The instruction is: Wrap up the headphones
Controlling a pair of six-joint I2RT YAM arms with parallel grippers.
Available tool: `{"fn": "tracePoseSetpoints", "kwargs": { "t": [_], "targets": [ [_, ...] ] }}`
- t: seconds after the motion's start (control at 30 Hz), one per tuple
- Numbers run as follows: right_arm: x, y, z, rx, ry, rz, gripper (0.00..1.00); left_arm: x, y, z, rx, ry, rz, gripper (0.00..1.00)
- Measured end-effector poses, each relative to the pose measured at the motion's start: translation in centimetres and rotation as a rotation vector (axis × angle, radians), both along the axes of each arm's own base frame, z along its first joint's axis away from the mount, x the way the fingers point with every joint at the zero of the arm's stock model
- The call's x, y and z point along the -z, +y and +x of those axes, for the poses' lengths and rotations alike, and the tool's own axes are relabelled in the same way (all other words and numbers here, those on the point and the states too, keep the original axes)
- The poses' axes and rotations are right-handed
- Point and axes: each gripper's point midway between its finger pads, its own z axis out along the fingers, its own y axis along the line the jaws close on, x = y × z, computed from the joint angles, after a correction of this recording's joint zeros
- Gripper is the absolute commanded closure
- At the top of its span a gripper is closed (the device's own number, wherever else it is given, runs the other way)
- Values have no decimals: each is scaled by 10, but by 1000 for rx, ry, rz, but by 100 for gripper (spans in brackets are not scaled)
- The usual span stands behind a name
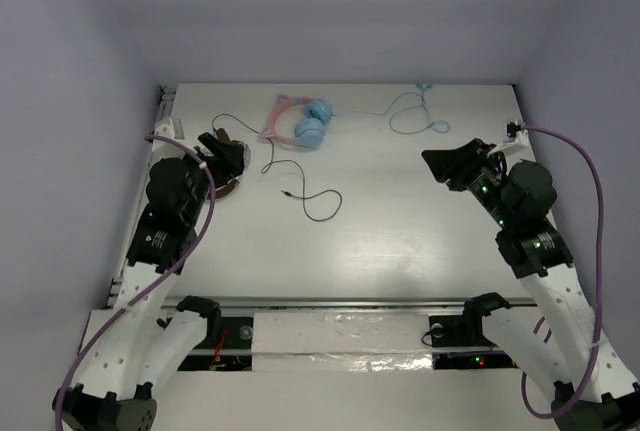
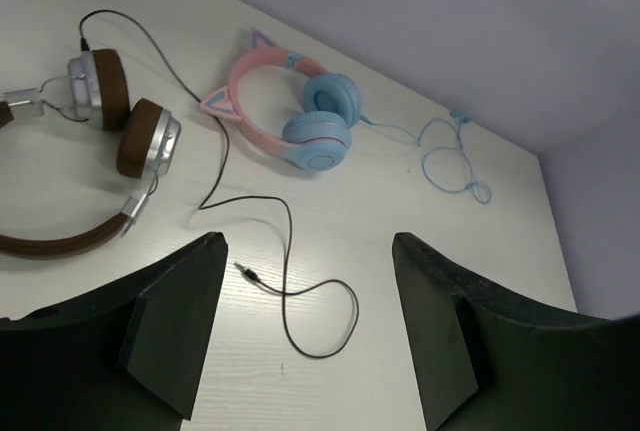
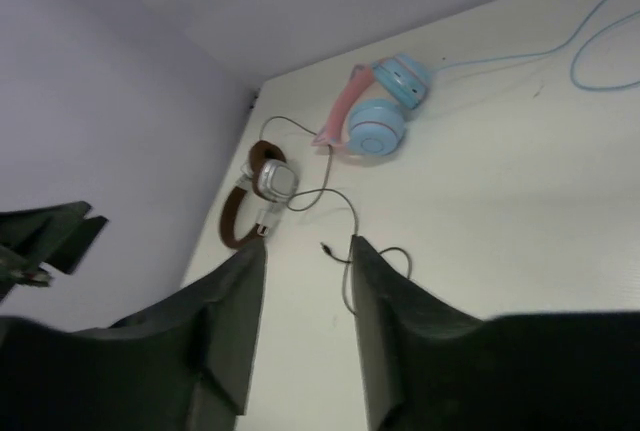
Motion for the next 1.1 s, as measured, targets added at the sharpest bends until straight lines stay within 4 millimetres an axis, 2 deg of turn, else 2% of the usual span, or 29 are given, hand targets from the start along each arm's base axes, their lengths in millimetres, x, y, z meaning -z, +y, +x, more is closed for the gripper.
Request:
{"fn": "tracePoseSetpoints", "kwargs": {
  "t": [0.07, 0.1, 0.13, 0.17, 0.2, 0.27, 0.3, 0.47, 0.5, 0.6, 0.67, 0.7, 0.77, 0.87, 0.93, 1.1],
  "targets": [
    [1, 2, 0, -12, -3, 6, 78, 5, 4, 3, -29, 31, -1, 40],
    [3, 3, 0, -16, -1, 11, 93, 8, 6, 5, -48, 49, 0, 45],
    [6, 4, 1, -20, 6, 9, 98, 11, 9, 7, -73, 67, -1, 50],
    [9, 5, 1, -22, 14, 13, 100, 15, 13, 9, -97, 85, -1, 54],
    [14, 6, 3, -26, 29, 14, 100, 20, 17, 12, -126, 105, -1, 68],
    [22, 9, 6, -35, 50, 13, 100, 34, 25, 16, -187, 158, 2, 84],
    [25, 11, 6, -43, 59, 11, 100, 43, 30, 18, -219, 187, 10, 100],
    [32, 23, 6, -91, 71, 11, 100, 90, 62, 30, -367, 337, 33, 99],
    [33, 25, 7, -98, 71, 11, 100, 97, 70, 32, -396, 360, 32, 85],
    [39, 30, 8, -117, 80, 9, 100, 114, 94, 33, -477, 413, 25, 67],
    [44, 31, 8, -125, 86, 8, 100, 120, 106, 34, -518, 432, 16, 60],
    [47, 32, 8, -129, 89, 7, 96, 123, 110, 34, -533, 442, 13, 54],
    [50, 34, 8, -136, 92, 6, 92, 131, 116, 35, -558, 465, 13, 53],
    [50, 38, 6, -151, 88, 4, 78, 148, 117, 37, -574, 501, 12, 47],
    [46, 41, 5, -162, 72, 5, 70, 163, 117, 37, -585, 538, 8, 46],
    [49, 47, 3, -190, 77, 0, 69, 203, 120, 46, -630, 630, 2, 46]
  ]
}}
